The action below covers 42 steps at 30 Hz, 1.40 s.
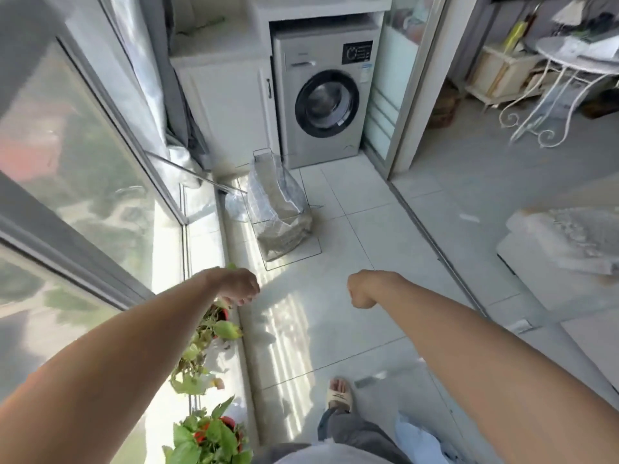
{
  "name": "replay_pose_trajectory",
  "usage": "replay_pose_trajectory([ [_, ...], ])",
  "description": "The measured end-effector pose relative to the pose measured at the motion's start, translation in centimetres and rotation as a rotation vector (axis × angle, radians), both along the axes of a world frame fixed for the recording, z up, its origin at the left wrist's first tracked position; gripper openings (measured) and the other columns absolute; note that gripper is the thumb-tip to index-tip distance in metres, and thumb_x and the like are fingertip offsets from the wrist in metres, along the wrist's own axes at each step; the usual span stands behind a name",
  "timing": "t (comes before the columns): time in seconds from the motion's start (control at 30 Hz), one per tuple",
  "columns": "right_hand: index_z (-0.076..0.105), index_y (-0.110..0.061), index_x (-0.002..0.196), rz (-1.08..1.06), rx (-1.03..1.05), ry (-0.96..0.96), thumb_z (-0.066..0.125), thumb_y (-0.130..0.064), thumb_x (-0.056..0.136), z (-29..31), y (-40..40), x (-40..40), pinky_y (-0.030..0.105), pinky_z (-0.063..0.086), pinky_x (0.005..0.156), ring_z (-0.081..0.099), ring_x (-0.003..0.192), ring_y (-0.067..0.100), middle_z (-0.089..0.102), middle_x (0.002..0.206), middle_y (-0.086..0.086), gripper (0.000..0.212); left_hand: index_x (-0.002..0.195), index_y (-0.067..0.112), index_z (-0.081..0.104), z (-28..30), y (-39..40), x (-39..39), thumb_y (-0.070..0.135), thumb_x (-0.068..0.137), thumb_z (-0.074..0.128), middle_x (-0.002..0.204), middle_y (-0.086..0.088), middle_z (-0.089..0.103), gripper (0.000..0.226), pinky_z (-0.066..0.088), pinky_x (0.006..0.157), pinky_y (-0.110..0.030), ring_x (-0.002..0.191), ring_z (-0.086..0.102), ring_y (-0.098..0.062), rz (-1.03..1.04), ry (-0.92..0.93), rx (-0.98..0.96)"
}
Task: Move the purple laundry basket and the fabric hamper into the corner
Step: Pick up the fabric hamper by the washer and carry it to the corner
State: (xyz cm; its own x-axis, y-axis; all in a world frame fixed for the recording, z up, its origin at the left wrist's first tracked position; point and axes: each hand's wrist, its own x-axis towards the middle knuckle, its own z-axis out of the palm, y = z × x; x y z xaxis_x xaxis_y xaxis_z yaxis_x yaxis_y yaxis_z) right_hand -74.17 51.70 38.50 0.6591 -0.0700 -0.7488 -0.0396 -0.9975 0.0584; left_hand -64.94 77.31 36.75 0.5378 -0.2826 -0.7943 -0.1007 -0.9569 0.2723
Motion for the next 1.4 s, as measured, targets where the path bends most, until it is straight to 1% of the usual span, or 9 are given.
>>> replay_pose_trajectory([
  [0.1,0.057,-0.007,0.124,0.032,0.010,-0.071,0.043,-0.009,0.090,1.6,-1.4,5.9,0.035,0.051,0.085,0.060,0.104,0.031,0.057,0.125,0.011,0.037,0.136,0.008,0.055,1.8,1.9,4.2,0.005,0.101,0.039,0.130,-0.014,0.064,0.038,0.060,0.087,-0.038,0.112,0.067,-0.027,0.083,-0.070,0.100],
  [0.23,0.060,-0.008,0.105,0.094,0.025,-0.087,0.043,-0.009,0.091,2.6,-2.6,11.8,0.032,0.048,0.083,0.057,0.098,0.029,0.057,0.117,0.012,0.022,0.130,0.008,0.058,2.9,1.9,8.7,-0.004,0.096,0.036,0.129,-0.012,0.061,0.042,0.061,0.077,-0.033,0.109,0.067,-0.026,0.153,-0.166,0.111],
  [0.3,0.061,-0.009,0.113,0.127,0.015,-0.060,0.045,-0.009,0.090,2.8,-3.0,14.0,0.032,0.049,0.085,0.056,0.094,0.028,0.058,0.114,0.011,0.028,0.130,0.010,0.058,3.0,1.0,10.3,-0.002,0.097,0.037,0.127,-0.011,0.063,0.041,0.060,0.069,-0.029,0.109,0.066,-0.025,0.198,-0.130,0.077],
  [0.53,0.062,-0.007,0.113,0.155,-0.013,-0.064,0.045,-0.011,0.090,3.2,-4.0,22.6,0.033,0.049,0.083,0.054,0.089,0.028,0.060,0.107,0.012,0.029,0.136,0.010,0.053,2.8,-1.7,18.9,0.003,0.100,0.035,0.132,-0.010,0.064,0.041,0.056,0.096,-0.040,0.117,0.066,-0.023,0.168,-0.018,0.061],
  [0.7,0.044,-0.014,0.068,0.076,-0.058,-0.099,0.045,-0.011,0.091,4.5,-5.0,29.7,0.030,0.042,0.071,0.049,0.082,0.027,0.046,0.075,0.003,0.023,0.134,0.008,0.055,3.4,-2.7,28.1,0.003,0.100,0.035,0.129,-0.011,0.065,0.040,0.056,0.095,-0.040,0.116,0.066,-0.023,0.185,-0.049,-0.004],
  [0.97,0.064,-0.011,0.114,0.059,-0.008,-0.069,0.044,-0.027,0.099,4.5,-4.2,37.5,0.036,0.049,0.092,0.059,0.107,0.030,0.061,0.121,0.011,0.029,0.136,0.007,0.052,2.0,-3.5,36.0,0.012,0.103,0.034,0.126,-0.015,0.066,0.038,0.055,0.096,-0.042,0.113,0.066,-0.028,0.352,-0.020,-0.186],
  [1.07,0.065,-0.014,0.106,0.090,0.001,-0.046,0.044,-0.027,0.099,4.0,-3.8,39.7,0.034,0.047,0.088,0.058,0.104,0.029,0.060,0.119,0.011,0.025,0.137,0.004,0.051,1.0,-4.1,37.8,0.014,0.104,0.036,0.128,-0.015,0.065,0.038,0.053,0.099,-0.043,0.112,0.066,-0.029,0.412,0.029,-0.204],
  [1.2,0.059,-0.012,0.128,0.108,0.022,-0.025,0.045,-0.030,0.099,3.3,-4.2,42.4,0.038,0.049,0.094,0.058,0.113,0.030,0.058,0.130,0.010,0.037,0.134,0.001,0.053,-0.4,-5.7,39.5,0.016,0.104,0.039,0.126,-0.016,0.066,0.037,0.053,0.098,-0.042,0.098,0.064,-0.025,0.505,0.059,-0.234],
  [1.4,0.056,-0.014,0.131,0.215,-0.017,0.013,0.045,-0.031,0.099,2.1,-7.6,47.9,0.041,0.047,0.098,0.055,0.118,0.029,0.056,0.134,0.008,0.038,0.137,0.003,0.051,-1.6,-7.8,42.5,0.018,0.104,0.041,0.128,-0.016,0.065,0.038,0.052,0.095,-0.041,0.098,0.063,-0.026,0.608,0.099,-0.225],
])
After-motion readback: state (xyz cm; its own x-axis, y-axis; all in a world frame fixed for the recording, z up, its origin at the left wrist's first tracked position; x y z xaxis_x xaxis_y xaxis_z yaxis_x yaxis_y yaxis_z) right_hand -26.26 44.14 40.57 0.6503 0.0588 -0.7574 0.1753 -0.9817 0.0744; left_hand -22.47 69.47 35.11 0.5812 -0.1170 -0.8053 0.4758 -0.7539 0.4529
